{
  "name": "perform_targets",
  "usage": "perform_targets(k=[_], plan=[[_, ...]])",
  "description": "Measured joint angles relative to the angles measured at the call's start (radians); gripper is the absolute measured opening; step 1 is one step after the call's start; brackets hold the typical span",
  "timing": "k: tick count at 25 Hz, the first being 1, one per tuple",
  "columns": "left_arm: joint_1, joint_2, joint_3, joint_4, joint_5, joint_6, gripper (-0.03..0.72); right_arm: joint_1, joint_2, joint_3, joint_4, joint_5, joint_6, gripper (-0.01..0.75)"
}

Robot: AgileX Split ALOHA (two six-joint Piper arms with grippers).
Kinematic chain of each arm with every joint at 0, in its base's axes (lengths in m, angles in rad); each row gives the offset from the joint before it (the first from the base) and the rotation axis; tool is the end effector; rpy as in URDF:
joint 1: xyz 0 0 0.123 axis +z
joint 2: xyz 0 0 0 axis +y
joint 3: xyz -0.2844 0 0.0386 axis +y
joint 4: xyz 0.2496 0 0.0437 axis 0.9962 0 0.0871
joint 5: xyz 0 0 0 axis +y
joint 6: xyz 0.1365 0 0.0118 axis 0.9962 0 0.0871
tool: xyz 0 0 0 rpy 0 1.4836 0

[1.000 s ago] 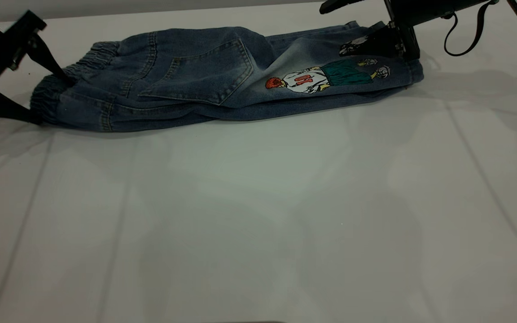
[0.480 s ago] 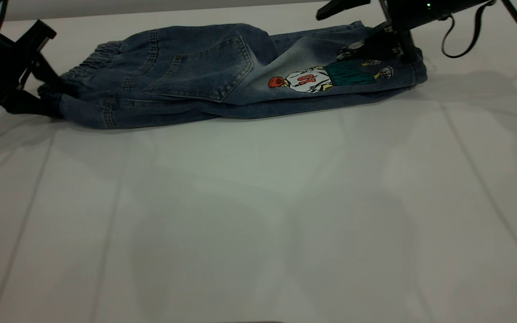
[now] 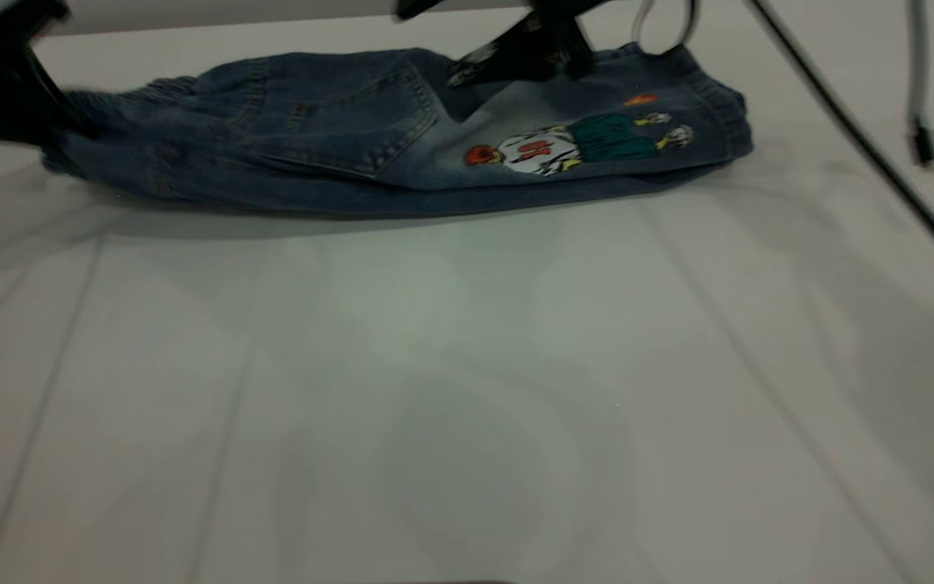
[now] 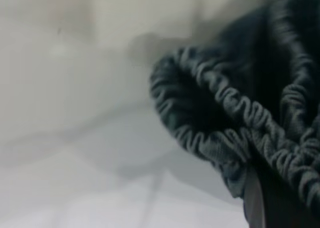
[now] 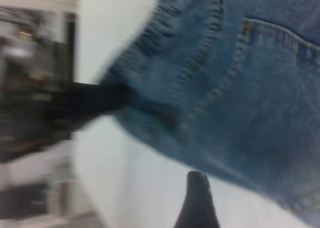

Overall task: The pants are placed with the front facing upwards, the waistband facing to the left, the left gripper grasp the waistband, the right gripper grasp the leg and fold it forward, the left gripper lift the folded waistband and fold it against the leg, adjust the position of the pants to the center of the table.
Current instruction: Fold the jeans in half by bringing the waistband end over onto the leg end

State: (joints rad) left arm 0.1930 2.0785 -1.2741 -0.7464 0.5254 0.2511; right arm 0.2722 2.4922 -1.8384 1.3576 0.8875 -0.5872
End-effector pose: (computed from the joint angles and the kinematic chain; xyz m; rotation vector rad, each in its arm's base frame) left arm 0.4336 0.0371 0.0873 -0.7116 2.5905 -0.5389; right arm 0.4877 0.2440 0.0818 0.0298 2.5045 1.4448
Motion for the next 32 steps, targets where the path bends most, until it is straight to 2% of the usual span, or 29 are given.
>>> perform_targets(k=[3, 6, 12, 16, 20, 24, 28, 32], plan=[[0.0, -0.085, 0.0, 0.056, 0.026, 0.002, 0.078, 0.064, 0.018, -0.056, -0.127, -0.079, 0.087, 0.472], [0.0, -0.158, 0.0, 0.094, 0.062, 0.02, 0.078, 0.108, 0.06, -0.108, -0.184, -0.11, 0.138, 0.466], [-0.016, -0.278, 0.0, 0.115, 0.09, 0.078, 0.078, 0.188, 0.184, -0.2, -0.195, -0.111, 0.204, 0.462], [-0.085, -0.34, 0.0, 0.119, 0.076, 0.126, 0.078, 0.217, 0.211, -0.259, -0.217, -0.056, 0.218, 0.461], [-0.159, -0.364, 0.0, 0.119, 0.042, 0.148, 0.078, 0.2, 0.211, -0.34, -0.302, 0.04, 0.242, 0.461], [-0.238, -0.366, 0.0, 0.12, -0.002, 0.178, 0.078, 0.127, 0.185, -0.425, -0.434, 0.135, 0.291, 0.461], [-0.334, -0.367, 0.001, 0.12, -0.068, 0.185, 0.078, 0.062, 0.168, -0.466, -0.594, 0.195, 0.335, 0.461], [-0.429, -0.367, 0.001, 0.12, -0.137, 0.186, 0.078, 0.046, 0.178, -0.466, -0.757, 0.22, 0.379, 0.459]])
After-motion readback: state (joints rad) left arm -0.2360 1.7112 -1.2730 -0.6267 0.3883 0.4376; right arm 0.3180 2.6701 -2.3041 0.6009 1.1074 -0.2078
